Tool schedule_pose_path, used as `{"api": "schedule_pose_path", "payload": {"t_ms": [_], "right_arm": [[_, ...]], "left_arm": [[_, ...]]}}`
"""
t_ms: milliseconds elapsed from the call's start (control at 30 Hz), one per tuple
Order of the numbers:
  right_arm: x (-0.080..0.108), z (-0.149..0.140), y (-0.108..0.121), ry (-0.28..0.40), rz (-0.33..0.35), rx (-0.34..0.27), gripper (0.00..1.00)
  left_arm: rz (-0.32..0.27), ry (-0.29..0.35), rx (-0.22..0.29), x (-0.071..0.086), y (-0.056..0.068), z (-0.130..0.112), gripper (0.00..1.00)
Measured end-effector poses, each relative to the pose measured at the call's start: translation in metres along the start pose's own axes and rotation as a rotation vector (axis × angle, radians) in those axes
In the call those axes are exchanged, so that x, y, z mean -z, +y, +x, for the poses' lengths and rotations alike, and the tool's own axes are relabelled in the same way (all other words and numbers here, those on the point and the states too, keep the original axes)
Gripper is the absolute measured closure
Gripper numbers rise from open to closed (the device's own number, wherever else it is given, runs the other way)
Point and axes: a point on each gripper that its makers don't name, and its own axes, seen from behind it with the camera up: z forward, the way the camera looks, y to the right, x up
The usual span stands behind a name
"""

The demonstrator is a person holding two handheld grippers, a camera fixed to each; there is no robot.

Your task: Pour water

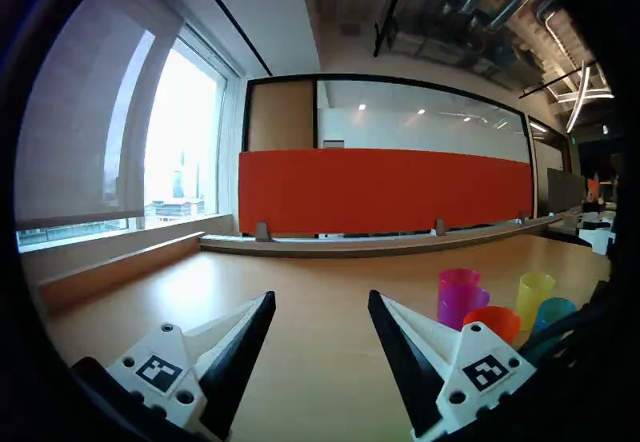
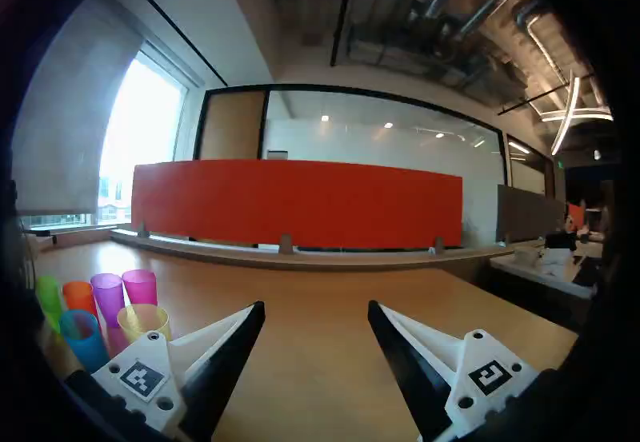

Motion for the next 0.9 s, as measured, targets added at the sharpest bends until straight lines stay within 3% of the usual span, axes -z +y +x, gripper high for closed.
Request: {"api": "schedule_pose_path", "payload": {"t_ms": [467, 900], "right_arm": [[-0.0016, -0.0044, 0.0085, -0.004, 0.000, -0.039, 0.00], [0.0009, -0.0038, 0.0082, -0.001, 0.003, -0.040, 0.00]], "left_arm": [[0.000, 0.000, 0.000, -0.0002, -0.0001, 0.0002, 0.15], [0.000, 0.000, 0.000, -0.0001, -0.0003, 0.0000, 0.15]]}}
